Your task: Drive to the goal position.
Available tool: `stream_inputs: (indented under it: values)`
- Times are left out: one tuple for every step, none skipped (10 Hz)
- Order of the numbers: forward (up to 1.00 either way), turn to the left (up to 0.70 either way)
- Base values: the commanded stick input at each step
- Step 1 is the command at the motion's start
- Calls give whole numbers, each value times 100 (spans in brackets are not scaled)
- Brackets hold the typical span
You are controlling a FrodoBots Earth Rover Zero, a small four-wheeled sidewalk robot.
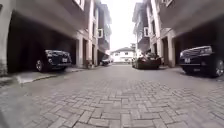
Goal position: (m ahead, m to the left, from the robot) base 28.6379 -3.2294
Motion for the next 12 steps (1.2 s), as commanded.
stream_inputs:
  values:
    - [70, 0]
    - [70, 0]
    - [70, 0]
    - [70, 0]
    - [70, 0]
    - [70, 0]
    - [70, 0]
    - [70, 0]
    - [70, 0]
    - [70, 0]
    - [70, 0]
    - [70, 0]
